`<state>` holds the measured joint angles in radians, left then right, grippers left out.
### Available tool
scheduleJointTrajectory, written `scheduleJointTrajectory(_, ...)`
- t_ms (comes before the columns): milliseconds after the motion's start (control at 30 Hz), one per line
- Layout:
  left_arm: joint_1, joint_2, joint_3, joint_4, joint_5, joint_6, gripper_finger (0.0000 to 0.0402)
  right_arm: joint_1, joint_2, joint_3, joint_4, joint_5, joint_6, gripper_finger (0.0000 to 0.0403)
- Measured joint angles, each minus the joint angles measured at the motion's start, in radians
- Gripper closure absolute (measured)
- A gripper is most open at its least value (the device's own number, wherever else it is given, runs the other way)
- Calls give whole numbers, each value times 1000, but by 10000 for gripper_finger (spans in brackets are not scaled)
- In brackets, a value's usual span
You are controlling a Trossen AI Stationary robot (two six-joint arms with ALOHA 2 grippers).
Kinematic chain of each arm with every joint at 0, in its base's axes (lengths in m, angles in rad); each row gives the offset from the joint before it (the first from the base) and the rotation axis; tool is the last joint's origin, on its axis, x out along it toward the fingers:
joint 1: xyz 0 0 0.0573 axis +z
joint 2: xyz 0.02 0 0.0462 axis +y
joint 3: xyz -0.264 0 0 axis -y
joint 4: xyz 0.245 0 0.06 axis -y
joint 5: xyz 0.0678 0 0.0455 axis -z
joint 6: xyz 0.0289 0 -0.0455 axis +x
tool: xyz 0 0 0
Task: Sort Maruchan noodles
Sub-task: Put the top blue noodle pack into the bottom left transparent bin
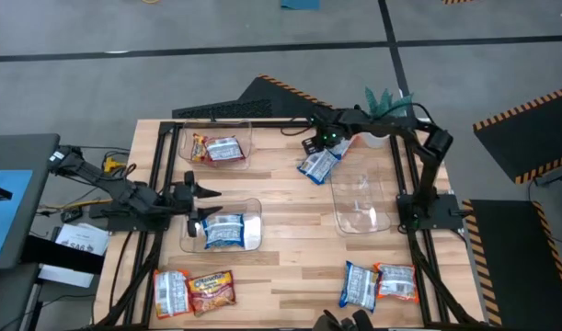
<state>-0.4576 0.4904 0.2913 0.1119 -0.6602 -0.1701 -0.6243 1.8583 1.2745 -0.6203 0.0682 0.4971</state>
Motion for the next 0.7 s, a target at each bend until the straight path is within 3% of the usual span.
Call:
scheduleJointTrajectory(500, 0, 0, 0, -113, -3, -77, 212, 3, 49, 26, 4, 9, -9, 229)
scheduleJointTrajectory(700, 0, 0, 0, -93, 11, -78, 212, 7, 86, 27, 16, 15, -22, 269)
